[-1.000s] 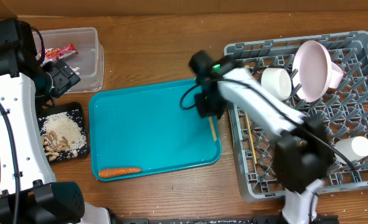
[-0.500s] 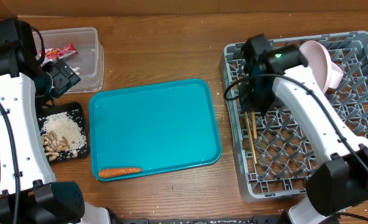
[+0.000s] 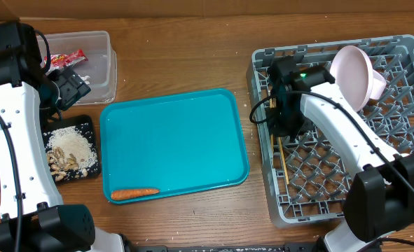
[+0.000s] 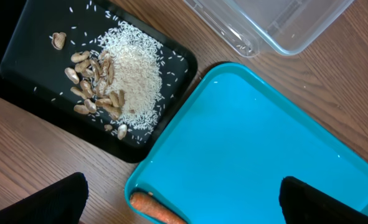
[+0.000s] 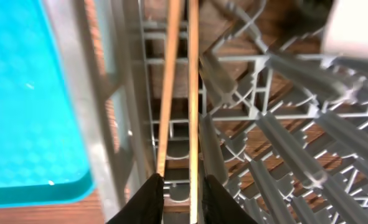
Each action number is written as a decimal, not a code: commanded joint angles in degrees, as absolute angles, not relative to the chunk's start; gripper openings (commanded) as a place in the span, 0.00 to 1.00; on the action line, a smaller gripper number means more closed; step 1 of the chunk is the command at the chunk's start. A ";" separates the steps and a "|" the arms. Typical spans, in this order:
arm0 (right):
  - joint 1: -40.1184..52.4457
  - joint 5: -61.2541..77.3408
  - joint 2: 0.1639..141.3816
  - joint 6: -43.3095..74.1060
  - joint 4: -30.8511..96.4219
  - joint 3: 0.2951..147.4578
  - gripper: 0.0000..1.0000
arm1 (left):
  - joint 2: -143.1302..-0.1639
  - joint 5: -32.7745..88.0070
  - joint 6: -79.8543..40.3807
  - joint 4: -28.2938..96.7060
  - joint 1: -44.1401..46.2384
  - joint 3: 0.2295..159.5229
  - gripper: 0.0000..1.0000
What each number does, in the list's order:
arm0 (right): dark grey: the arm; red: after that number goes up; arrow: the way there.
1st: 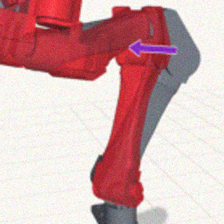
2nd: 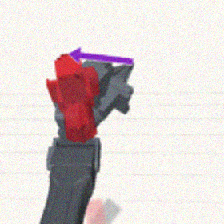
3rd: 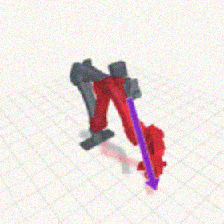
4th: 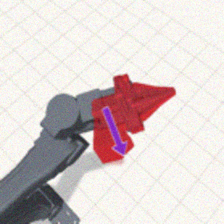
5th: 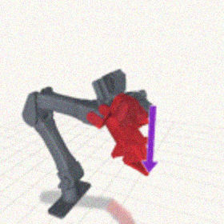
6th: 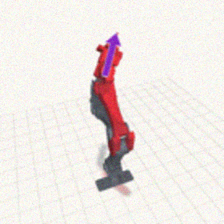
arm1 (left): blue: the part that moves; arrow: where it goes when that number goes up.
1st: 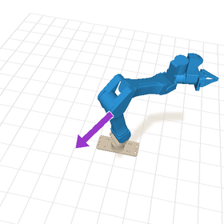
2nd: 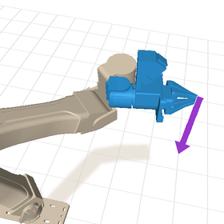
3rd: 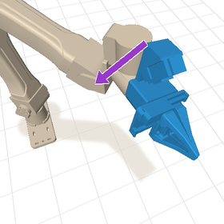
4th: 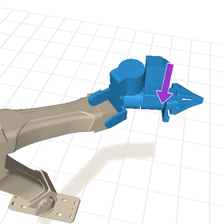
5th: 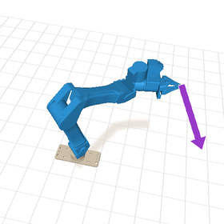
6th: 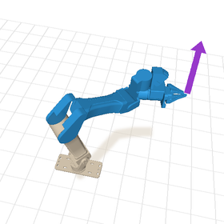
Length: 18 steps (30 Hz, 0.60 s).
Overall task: Sort waste into correct bins and load items into the dishwasher
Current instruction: 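Reach the left gripper to the orange carrot on the teal tray and grasp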
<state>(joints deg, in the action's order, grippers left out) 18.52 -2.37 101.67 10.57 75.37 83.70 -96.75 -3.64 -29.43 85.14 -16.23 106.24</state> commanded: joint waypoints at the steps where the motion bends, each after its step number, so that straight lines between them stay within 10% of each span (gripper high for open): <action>1: 18.39 -2.46 95.66 14.02 75.18 89.45 0.26 | -95.90 -3.31 -28.29 85.62 -16.05 107.04 1.00; 10: 8.93 -1.21 83.59 17.58 76.49 91.96 0.63 | -95.90 -3.36 -28.53 88.62 -9.61 106.52 1.00; 18: -0.64 -1.21 82.89 16.08 81.06 91.90 0.71 | -95.85 -3.01 -35.68 92.82 -1.96 98.85 1.00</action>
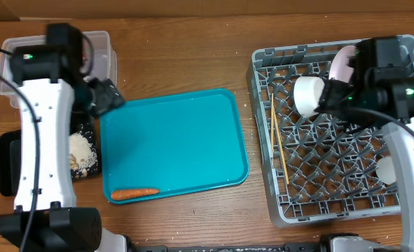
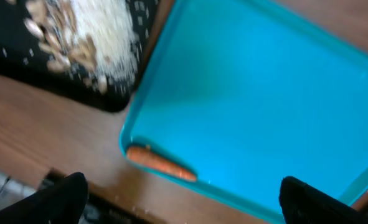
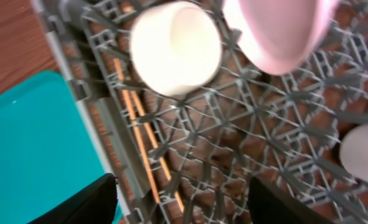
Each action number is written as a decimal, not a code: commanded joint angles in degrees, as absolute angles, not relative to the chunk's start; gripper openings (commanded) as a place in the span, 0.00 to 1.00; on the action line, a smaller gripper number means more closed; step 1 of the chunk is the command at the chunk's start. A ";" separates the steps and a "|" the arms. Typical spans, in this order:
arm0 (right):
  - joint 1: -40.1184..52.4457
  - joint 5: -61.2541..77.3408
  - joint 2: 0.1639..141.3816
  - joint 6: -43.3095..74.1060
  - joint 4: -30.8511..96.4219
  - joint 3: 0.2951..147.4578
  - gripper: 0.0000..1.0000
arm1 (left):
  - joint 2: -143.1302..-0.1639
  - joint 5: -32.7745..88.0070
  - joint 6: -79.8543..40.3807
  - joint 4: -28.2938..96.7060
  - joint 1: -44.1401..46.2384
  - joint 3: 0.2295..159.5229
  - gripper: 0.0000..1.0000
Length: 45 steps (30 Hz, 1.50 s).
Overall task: Sort waste into correct bins and load items into the dishwasher
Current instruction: 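Reach the left gripper to the orange carrot on the teal tray and grasp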
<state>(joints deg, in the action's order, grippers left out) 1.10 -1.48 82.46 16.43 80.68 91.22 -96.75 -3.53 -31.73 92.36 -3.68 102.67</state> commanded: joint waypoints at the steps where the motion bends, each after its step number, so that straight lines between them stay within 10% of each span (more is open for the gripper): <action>1: -1.39 -1.21 82.96 16.10 81.41 91.90 0.72 | -95.85 -2.68 -36.18 92.97 -1.19 97.21 1.00; 21: -5.61 0.38 83.05 15.90 85.60 90.04 0.76 | -65.89 -0.51 -55.79 77.71 6.79 62.26 1.00; 45: -5.61 0.10 83.05 14.98 85.41 90.04 0.76 | -84.44 -0.56 -62.41 61.39 6.79 48.29 1.00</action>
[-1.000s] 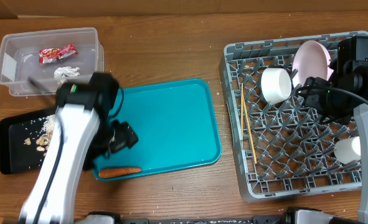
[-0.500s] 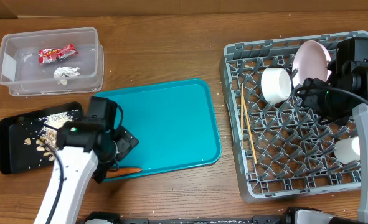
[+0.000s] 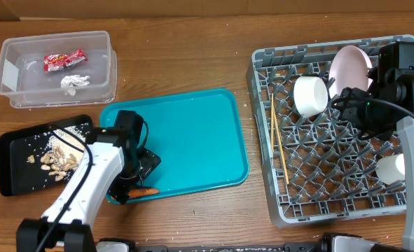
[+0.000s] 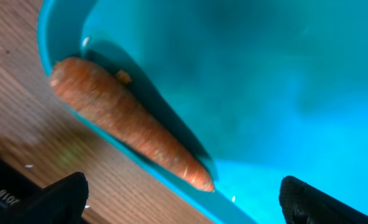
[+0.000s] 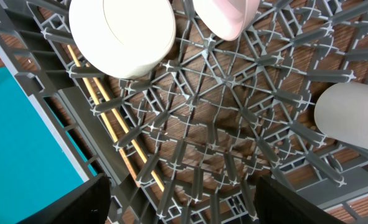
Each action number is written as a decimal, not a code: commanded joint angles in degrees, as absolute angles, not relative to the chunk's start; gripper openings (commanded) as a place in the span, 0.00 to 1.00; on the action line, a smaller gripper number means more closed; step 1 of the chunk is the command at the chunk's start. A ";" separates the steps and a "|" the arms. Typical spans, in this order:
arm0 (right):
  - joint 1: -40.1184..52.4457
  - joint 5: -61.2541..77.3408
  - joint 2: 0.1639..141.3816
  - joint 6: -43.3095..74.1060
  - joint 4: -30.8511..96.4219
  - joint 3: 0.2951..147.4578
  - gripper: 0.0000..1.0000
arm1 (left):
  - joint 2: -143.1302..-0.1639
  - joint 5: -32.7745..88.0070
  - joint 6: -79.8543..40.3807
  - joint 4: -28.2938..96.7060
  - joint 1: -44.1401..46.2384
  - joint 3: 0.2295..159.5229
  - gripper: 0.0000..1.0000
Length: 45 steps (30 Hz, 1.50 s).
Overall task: Sort waste into correct bins and load items into the dishwasher
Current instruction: 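Reach the left gripper to the orange carrot on the teal tray and grasp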
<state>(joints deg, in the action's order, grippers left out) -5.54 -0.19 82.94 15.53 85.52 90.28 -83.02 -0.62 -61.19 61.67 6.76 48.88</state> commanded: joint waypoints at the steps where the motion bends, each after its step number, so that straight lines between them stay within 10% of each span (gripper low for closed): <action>1: -5.61 0.10 83.05 14.98 85.41 90.04 0.76 | -85.10 -0.54 -62.43 61.41 6.79 48.29 1.00; 27: -5.61 0.08 83.05 14.76 85.67 90.04 0.77 | -89.58 -6.35 -63.05 55.24 6.79 47.24 1.00; 45: -5.61 0.08 83.05 14.74 85.86 90.04 0.77 | -89.62 -7.14 -64.29 47.94 6.76 41.23 0.82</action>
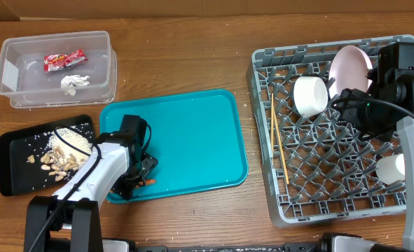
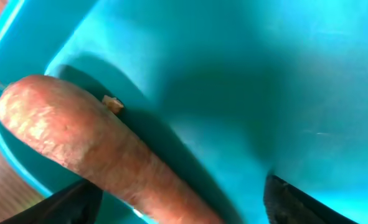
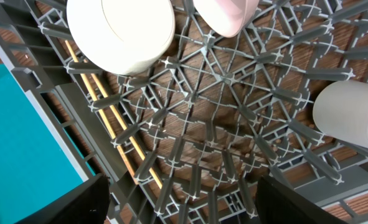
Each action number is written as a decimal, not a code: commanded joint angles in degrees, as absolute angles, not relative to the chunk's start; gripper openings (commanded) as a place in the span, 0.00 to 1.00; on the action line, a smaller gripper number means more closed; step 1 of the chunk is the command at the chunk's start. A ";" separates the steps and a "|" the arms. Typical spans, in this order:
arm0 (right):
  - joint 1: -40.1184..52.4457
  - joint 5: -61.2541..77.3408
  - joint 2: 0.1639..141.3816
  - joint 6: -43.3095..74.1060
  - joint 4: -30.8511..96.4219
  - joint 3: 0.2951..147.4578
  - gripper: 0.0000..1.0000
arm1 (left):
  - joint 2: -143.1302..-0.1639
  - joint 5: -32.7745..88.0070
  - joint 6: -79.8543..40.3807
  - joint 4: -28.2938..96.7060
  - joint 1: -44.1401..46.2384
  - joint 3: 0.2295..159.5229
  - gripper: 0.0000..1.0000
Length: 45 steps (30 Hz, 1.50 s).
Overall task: Sort waste into correct bins and load items into the dishwasher
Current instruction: 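Reach the left gripper to the orange carrot on the teal tray and grasp, then carry the carrot with the left gripper over the black tray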
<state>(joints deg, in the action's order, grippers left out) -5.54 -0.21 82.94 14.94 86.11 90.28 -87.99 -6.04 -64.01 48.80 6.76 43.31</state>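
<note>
An orange carrot lies in the front left corner of the teal tray; overhead only its tip shows under my left gripper. That gripper is low over the carrot and open, one finger on each side of it. My right gripper hangs open above the grey dish rack. The rack holds a white cup, a pink bowl, a second white cup and a pair of chopsticks.
A black tray with rice and seeds lies left of the teal tray. Behind it stands a clear bin holding a red wrapper and crumpled paper. The rest is bare wooden table.
My left gripper has come down closer to the carrot, which now fills more of the left wrist view. The right arm and the rack's contents are unchanged.
First my left gripper was over the black tray and my right gripper was low in the rack, narrowed around the chopsticks. Then the right gripper was open above the rack, chopsticks lying in it. The left gripper stood over the carrot, now lower.
</note>
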 commanded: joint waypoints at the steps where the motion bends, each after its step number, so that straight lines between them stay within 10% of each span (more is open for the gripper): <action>1: -5.61 0.08 83.05 14.74 85.86 90.04 0.77 | -89.62 -7.42 -64.29 47.66 6.79 41.25 0.77; 21: -5.61 0.08 83.05 14.72 86.08 90.04 0.77 | -89.56 -9.04 -57.82 47.66 6.76 43.07 0.06; 45: -5.61 0.08 83.05 14.57 85.65 90.04 0.77 | -89.71 -14.83 -44.73 56.42 -14.61 67.66 0.04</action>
